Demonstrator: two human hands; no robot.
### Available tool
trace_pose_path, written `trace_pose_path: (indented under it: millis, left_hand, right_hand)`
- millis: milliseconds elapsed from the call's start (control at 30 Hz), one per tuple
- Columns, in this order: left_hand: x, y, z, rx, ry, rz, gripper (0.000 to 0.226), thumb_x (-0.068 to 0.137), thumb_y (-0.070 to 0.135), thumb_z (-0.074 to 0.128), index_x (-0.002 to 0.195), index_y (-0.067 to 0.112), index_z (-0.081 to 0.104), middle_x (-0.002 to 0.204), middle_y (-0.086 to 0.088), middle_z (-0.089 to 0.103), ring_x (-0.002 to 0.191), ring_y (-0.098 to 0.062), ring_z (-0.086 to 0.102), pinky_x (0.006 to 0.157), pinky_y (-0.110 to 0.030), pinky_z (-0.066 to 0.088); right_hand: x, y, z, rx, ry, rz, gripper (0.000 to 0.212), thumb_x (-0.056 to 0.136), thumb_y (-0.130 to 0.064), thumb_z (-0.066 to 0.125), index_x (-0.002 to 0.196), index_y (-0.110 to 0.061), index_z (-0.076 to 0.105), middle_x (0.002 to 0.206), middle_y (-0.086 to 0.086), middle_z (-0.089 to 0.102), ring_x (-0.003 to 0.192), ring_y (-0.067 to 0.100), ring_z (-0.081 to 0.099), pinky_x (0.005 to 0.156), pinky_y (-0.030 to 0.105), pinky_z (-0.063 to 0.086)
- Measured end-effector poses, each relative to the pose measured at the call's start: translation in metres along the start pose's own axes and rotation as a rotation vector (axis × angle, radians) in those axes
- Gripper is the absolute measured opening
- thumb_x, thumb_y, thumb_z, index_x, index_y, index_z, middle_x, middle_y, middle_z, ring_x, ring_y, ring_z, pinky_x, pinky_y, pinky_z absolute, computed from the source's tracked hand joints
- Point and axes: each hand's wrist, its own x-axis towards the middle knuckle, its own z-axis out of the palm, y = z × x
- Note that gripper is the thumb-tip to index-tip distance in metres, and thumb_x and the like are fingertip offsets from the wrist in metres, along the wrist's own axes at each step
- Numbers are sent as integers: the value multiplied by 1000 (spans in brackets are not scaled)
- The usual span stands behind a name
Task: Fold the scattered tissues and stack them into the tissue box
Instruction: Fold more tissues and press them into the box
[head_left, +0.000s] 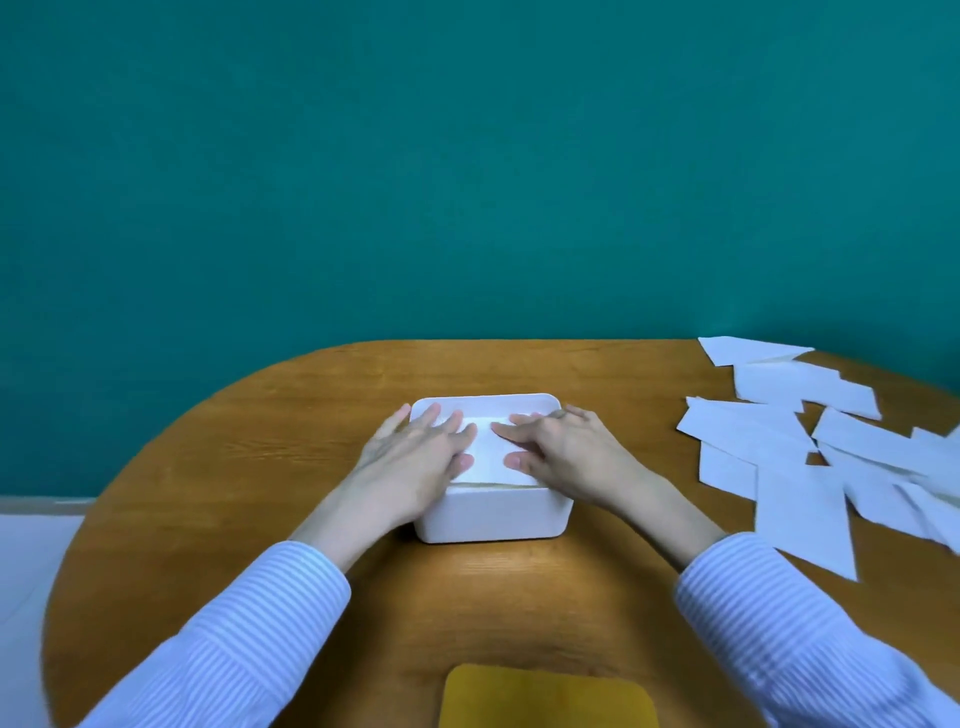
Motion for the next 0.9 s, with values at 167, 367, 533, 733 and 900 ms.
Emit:
trace_pose_path:
  millis: [167, 367, 533, 733, 900]
  left_hand:
    - [-7, 28, -7, 48, 149, -48, 50, 110, 37, 21, 157, 20, 24, 168, -1, 14, 155, -18, 1, 124, -41, -1]
    - [-4, 82, -1, 1, 371, 118, 66, 102, 51, 1, 159, 24, 19, 168, 0, 9, 155, -17, 2, 124, -36, 3]
    - [15, 146, 16, -50, 370, 284, 71, 99, 53, 3, 159, 22, 24, 167, -1, 16, 154, -16, 11, 123, -36, 8]
    - [42, 215, 57, -110, 224, 475, 73, 96, 52, 8, 155, 18, 35, 165, -1, 23, 152, -13, 19, 121, -35, 17]
    - [68, 252, 73, -139, 77, 531, 59, 107, 47, 24, 161, 23, 14, 168, 7, 0, 153, -5, -1, 124, -32, 7]
  right_hand:
    - [-13, 13, -4, 257, 91, -35, 49, 102, -45, 44, 149, -36, 36, 160, -4, 30, 148, 11, 22, 120, 43, 10]
    - [-81, 47, -24, 245, 340, 41, 47, 99, -43, 48, 146, -38, 42, 157, -7, 33, 148, 11, 23, 121, 37, 16]
    - [-149, 88, -10, 81, 320, 162, 50, 100, -45, 43, 150, -38, 35, 161, -7, 25, 151, 12, 14, 121, 34, 12]
    - [-206, 140, 31, 76, 151, 353, 52, 102, -49, 37, 152, -38, 26, 163, -13, 14, 151, 6, 8, 119, 27, 13]
    - [-226, 170, 53, 160, 79, 434, 63, 99, -57, 28, 156, -30, 18, 162, -16, 7, 151, 5, 2, 122, 28, 12]
